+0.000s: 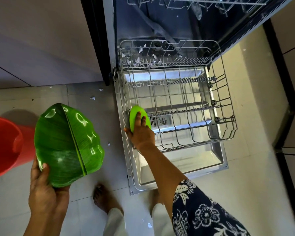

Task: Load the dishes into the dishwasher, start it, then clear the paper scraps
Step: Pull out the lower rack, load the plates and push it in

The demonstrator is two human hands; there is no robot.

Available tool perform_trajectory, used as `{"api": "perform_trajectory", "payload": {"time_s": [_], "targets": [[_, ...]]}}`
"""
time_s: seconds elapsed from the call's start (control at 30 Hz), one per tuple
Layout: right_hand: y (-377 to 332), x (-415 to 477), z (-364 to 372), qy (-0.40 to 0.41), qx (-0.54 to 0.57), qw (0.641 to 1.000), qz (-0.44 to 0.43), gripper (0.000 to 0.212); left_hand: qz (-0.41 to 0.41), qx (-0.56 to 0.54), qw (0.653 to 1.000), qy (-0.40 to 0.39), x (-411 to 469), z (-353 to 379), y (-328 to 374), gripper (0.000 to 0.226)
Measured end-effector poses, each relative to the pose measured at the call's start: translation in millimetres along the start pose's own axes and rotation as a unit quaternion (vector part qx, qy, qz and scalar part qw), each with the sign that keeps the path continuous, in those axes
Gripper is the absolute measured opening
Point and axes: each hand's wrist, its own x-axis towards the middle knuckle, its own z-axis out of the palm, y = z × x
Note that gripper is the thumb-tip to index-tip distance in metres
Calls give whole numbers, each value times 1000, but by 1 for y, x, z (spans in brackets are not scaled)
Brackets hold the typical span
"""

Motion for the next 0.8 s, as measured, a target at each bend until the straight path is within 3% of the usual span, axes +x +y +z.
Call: {"api": "perform_trajectory", "payload": {"time_s": [0.07, 0.23, 0.33, 0.5, 0.6, 0.73, 0.8], "targets": [[1, 3, 3, 5, -3, 1000, -3, 89, 0, -2, 1000, 0, 3, -2, -1, 47], [-11, 14, 3, 10, 18, 1000, 13, 81, -9, 1, 1000, -15, 7, -3, -5, 61], [-6, 14, 8, 17, 63, 998, 16, 73, -11, -1, 1000, -10, 8, -4, -12, 50], [-11, 19, 8, -40, 152, 986, 63, 69, -26, -7, 999, -31, 4, 3, -21, 48], [-13, 18, -8, -45, 235, 968, 75, 71, -28, -17, 999, -34, 2, 9, -22, 46], [-1, -33, -38, 77, 363, 928, 22, 64, -39, -19, 997, -58, -3, 18, -25, 45], [10, -67, -49, 9, 474, 880, 20, 42, -50, -21, 996, -73, -10, 23, -28, 40]]}}
